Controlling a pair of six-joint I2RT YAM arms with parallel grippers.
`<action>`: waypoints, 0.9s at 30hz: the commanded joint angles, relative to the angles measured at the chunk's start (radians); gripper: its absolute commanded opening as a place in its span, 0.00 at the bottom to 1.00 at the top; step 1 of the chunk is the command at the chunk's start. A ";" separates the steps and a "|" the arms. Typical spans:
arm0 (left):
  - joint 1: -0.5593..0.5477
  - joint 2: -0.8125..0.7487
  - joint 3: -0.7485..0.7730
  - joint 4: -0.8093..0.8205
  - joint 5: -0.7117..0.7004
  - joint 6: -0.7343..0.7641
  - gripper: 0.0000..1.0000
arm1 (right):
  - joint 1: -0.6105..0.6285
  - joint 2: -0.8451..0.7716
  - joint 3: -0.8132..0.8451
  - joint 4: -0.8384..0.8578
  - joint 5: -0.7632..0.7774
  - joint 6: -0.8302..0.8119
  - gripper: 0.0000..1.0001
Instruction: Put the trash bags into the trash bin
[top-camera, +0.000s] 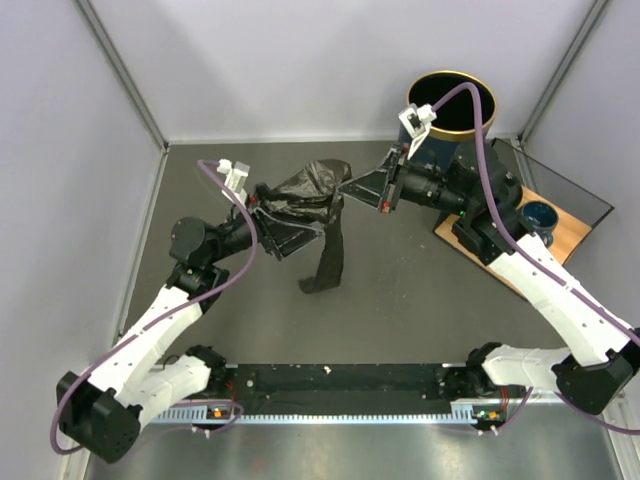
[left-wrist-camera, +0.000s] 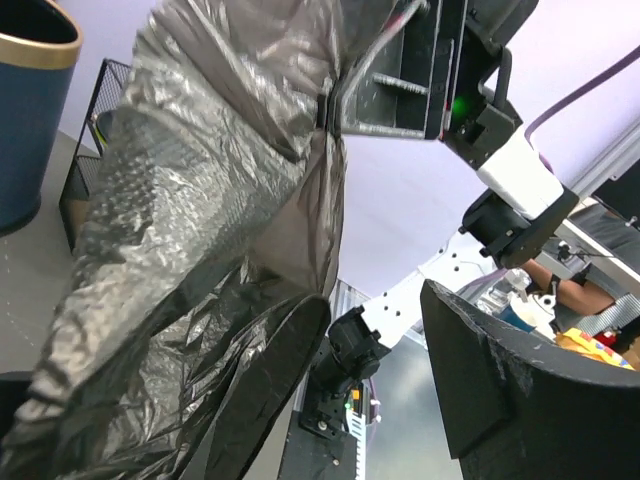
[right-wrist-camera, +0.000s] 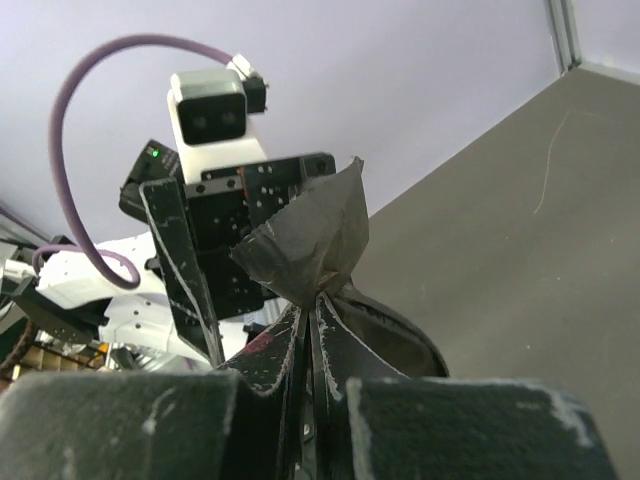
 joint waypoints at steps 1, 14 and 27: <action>-0.003 0.018 0.051 0.001 -0.069 -0.007 0.79 | 0.001 0.001 -0.013 0.078 -0.046 0.044 0.00; 0.049 0.118 0.042 -0.033 -0.127 -0.063 0.16 | -0.021 -0.039 -0.024 0.083 -0.095 0.087 0.00; 0.150 -0.042 0.060 -0.261 0.054 0.339 0.00 | -0.251 0.054 0.085 -0.088 -0.175 -0.019 0.00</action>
